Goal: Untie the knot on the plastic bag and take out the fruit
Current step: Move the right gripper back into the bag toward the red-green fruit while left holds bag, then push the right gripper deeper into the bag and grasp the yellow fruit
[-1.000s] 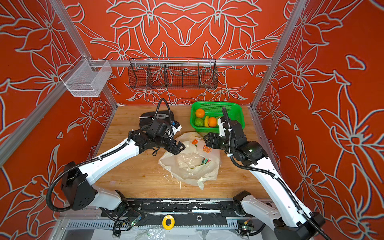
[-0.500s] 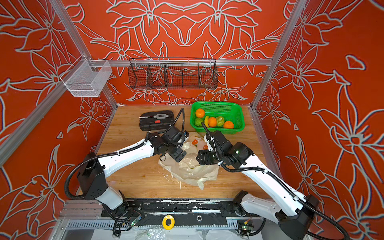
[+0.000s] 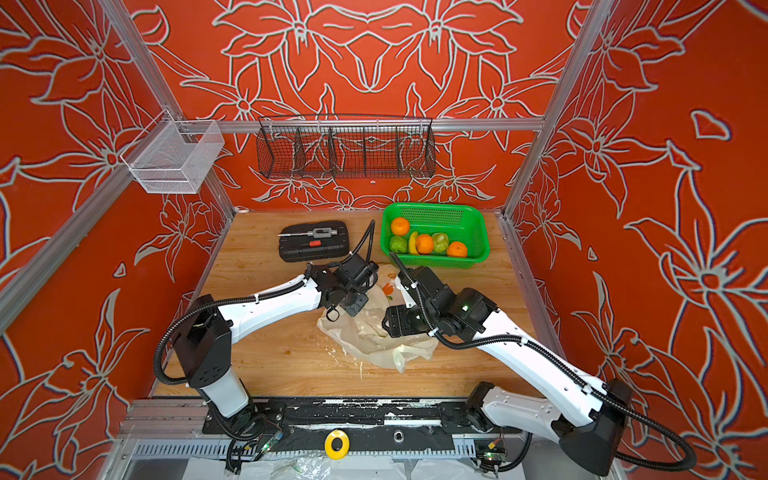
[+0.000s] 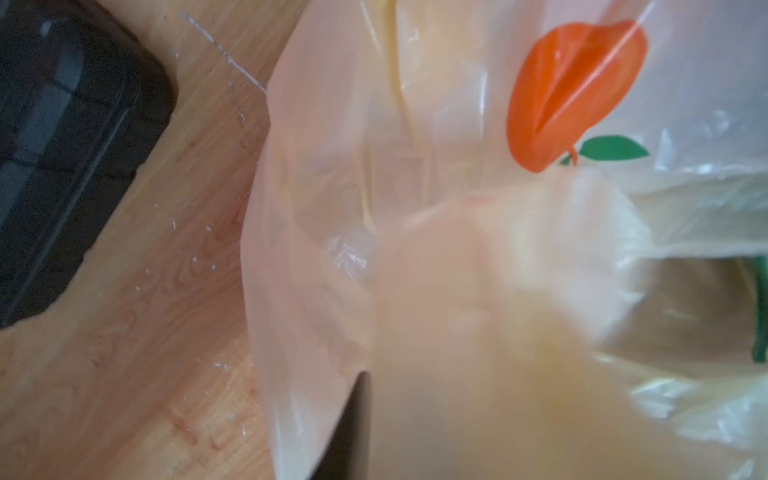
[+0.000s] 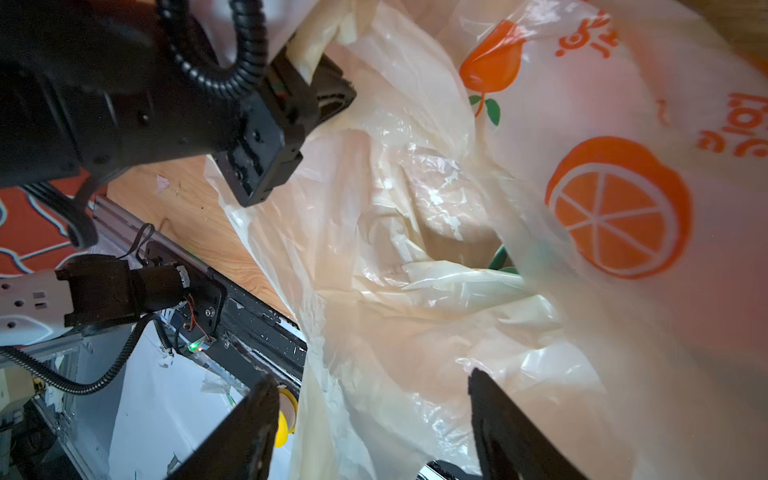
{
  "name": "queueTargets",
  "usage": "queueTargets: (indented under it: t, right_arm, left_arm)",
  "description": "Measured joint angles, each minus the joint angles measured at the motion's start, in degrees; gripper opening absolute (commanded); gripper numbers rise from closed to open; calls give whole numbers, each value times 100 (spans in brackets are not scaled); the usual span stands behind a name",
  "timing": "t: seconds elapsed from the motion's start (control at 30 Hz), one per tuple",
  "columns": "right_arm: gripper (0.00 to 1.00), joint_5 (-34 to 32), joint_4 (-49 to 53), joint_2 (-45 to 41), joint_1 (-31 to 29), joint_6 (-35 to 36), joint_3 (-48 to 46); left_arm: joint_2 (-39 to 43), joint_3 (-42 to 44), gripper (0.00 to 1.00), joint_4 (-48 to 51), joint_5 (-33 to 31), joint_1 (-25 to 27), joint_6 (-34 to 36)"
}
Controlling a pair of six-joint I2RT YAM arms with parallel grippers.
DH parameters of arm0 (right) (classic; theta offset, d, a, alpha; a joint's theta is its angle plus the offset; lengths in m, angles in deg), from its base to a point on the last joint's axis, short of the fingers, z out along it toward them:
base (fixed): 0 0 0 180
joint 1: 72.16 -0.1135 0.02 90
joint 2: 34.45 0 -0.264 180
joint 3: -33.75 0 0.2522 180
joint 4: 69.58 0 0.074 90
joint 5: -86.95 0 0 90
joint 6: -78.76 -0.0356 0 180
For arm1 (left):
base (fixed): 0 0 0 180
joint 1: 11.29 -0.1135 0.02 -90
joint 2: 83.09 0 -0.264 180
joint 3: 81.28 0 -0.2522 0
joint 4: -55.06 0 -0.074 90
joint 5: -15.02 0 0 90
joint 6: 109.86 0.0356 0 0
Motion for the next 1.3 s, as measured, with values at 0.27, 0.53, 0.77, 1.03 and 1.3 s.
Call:
queueTargets:
  t: [0.27, 0.53, 0.77, 1.03, 1.3]
  right_arm:
    - [73, -127, -186, 857, -531, 4, -389]
    - [73, -863, -186, 1521, -713, 20, -791]
    - [82, -2083, 105, 1519, -706, -103, -1040]
    - [85, -2942, 557, 1519, -549, -387, -1191]
    - [82, -2476, 155, 852, -551, 35, -876]
  left_arm:
    - [605, 94, 0, -240, 509, -92, -195]
    - [1587, 546, 0, -769, 1204, -595, -533]
    - [1954, 815, 0, -1045, 1543, -730, -706]
    - [2273, 1045, 0, -1283, 1757, -730, -723]
    - [2262, 1045, 0, -1320, 1823, -730, -723]
